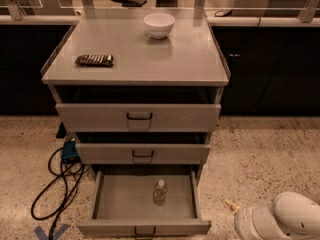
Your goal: Pick water bottle from bottom drawer and place on counter
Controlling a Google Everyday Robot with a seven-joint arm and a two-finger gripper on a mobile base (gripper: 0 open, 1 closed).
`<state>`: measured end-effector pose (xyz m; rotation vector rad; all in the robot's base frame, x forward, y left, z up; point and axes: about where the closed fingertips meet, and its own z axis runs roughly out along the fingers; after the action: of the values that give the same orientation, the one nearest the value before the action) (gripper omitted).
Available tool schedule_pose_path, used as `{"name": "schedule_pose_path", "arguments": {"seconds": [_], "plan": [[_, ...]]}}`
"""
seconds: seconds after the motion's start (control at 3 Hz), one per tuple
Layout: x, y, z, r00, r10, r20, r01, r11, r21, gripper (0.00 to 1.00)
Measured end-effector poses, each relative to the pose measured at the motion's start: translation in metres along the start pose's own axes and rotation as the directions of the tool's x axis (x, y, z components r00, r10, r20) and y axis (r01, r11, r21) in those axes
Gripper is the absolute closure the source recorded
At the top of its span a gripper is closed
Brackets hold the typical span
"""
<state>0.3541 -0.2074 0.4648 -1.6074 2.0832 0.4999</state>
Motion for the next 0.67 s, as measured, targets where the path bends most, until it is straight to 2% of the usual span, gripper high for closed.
{"name": "schedule_pose_path", "arguments": {"seconds": [0.33,0.67], "plan": [[0.004,0.001,0.002,1.0,0.007,0.009,-0.007,0.9999,0.007,0.0],[0.002,-0.011,0.018,0.994,-0.009,0.106,0.01,0.9999,-0.004,0.0]]}}
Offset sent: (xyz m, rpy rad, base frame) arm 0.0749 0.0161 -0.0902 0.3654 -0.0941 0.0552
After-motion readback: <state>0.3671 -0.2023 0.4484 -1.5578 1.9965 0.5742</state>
